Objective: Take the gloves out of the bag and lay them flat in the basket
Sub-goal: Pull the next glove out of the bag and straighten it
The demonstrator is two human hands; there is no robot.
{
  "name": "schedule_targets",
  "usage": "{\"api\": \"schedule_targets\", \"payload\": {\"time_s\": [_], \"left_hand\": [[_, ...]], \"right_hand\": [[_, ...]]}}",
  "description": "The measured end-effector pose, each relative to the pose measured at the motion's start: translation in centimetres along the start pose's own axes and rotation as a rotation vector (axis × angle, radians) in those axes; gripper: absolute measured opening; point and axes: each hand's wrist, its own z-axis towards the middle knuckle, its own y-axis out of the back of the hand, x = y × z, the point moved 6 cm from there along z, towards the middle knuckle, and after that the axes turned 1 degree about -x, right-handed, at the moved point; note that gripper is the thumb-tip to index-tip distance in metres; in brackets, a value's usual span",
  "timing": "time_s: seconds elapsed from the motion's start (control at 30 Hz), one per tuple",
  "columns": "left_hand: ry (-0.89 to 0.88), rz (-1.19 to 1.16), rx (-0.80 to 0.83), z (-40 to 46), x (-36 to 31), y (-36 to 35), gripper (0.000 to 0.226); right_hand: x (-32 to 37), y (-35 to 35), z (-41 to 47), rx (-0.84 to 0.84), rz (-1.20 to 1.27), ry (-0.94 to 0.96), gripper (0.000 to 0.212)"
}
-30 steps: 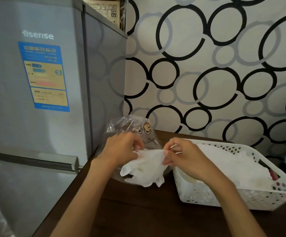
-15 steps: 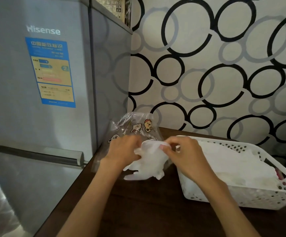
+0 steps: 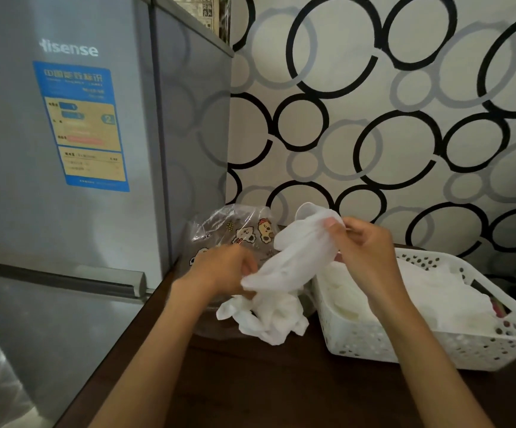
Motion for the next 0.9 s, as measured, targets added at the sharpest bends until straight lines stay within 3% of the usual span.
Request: {"api": "schedule_targets", "payload": {"time_s": [0.13,0.2,0.27,0.33,0.47,0.6,0.67,0.73,0.8,0.83,0.9], "left_hand": [[-0.058,-0.265,0.32,-1.1,0.9,0.6,0.054],[-0.069,-0.362,0.255,-1.8,0.4,2.2,0.044],[-0.008,-0.553,0.074,-1.9,-0.7,3.7,0.059],[0.038,-0.738,0.0,-1.8,-2.2,3.8,0.069],[-0.035,-0.85,0.005,-1.9,-5.3,3.3,0.03],[0.099,-0.976,-0.098,-1.5,-4.3,3.3,0.009],[0.127,-0.906,-0.193,-1.3,-3.5,3.6,0.004],[0.112,-0.858,-0.225,-1.3,-3.5,3.8,0.016],[0.084,-0.843,-0.231,-1.4,-3.8,4.0,0.024],[0.075,-0.839,-0.229,-1.4,-4.0,4.1,0.027],[0.082,-0.881,-0.184,-1.5,-4.8,3.8,0.038]], "right_hand": [[-0.9,-0.1,0.0,0.03,0.197,-0.148,0.012],[-0.9,-0.5,0.0,0.087,0.28,-0.187,0.014],[-0.7,-1.2,0.0,0.17,0.414,-0.242,0.017],[-0.4,-1.9,0.0,0.241,0.595,-0.305,0.021],[0.3,-2.5,-0.2,0.316,0.737,-0.306,0.023],[-0.3,-2.1,0.2,0.271,0.497,-0.222,0.024],[0.0,-1.8,0.3,0.303,0.395,-0.174,0.025],[0.9,-1.7,-0.2,0.429,0.371,-0.116,0.03],[1.8,-1.7,-1.2,0.561,0.113,-0.002,0.053],[2.0,-1.7,-1.4,0.557,-0.037,0.048,0.061],[2.0,-1.0,-1.0,0.378,-0.099,0.053,0.046]]}}
